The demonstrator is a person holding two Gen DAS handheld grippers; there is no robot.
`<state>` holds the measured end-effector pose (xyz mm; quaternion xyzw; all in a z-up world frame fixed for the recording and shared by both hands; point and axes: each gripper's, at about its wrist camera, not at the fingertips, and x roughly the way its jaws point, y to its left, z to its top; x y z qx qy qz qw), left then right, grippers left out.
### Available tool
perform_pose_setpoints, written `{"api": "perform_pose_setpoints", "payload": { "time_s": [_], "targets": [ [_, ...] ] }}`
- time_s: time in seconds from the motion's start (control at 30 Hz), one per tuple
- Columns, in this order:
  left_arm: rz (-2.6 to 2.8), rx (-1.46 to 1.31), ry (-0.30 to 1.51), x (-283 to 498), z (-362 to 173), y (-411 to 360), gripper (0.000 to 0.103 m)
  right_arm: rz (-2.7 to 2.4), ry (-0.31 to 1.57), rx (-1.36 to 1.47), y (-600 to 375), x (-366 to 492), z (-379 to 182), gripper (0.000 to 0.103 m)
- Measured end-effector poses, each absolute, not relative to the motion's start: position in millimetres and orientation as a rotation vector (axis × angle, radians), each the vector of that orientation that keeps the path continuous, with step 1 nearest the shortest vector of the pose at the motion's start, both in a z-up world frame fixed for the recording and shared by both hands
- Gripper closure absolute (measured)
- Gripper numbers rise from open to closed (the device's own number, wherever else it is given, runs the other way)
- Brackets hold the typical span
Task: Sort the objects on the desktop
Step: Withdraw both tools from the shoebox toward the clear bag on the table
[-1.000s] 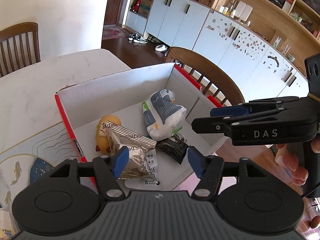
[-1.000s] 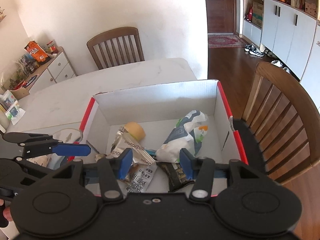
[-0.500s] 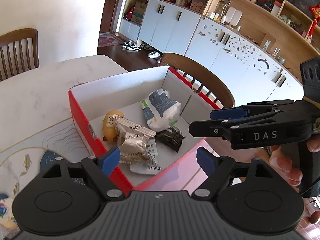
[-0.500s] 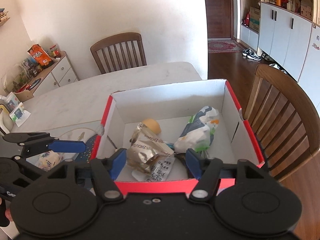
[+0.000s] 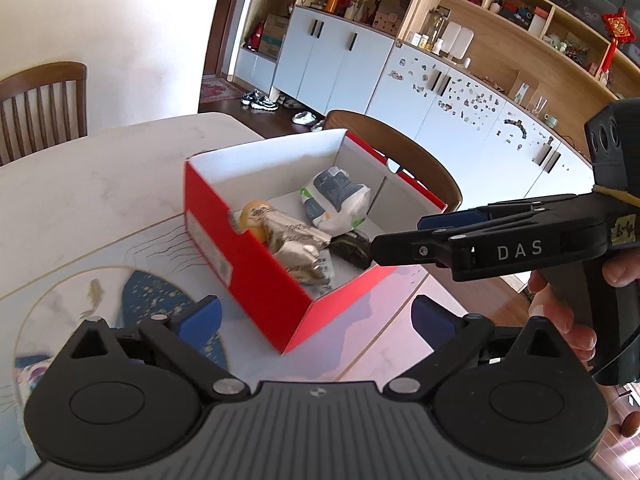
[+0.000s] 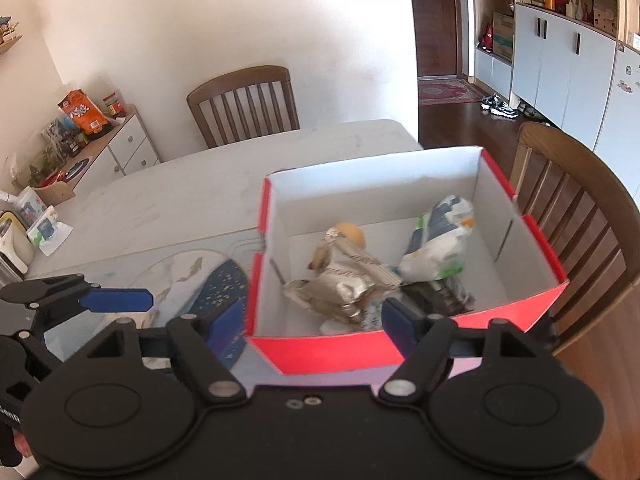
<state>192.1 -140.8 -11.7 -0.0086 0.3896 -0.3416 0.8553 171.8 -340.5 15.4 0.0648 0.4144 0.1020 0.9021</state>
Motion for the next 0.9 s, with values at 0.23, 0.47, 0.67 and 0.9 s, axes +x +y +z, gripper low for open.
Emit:
{"api": "perform_pose_setpoints", "payload": {
  "time_s": [0.23,0.47,0.67,0.9],
  "targets": [
    [-0.674,-0.033,0.813,176.3,-18.0,-92.1,0.0,0.245,0.861,0.115,-296.6,166.2,14.3,0.021],
    [-0.6,-0.058,0.816,165.3,-23.5,-41.4,0.0,0.303,0.866,0.082,-249.7,165.9,13.2,0.017],
    [-0.529,-0.082,0.832,161.4,-32.3,-4.9,0.0,0.374,0.867,0.056,-208.0,171.2,8.6,0.014],
    [-0.458,-0.089,0.864,163.1,-48.6,27.9,0.0,0.422,0.882,0.028,-167.4,182.2,-2.3,0.014]
  ]
}}
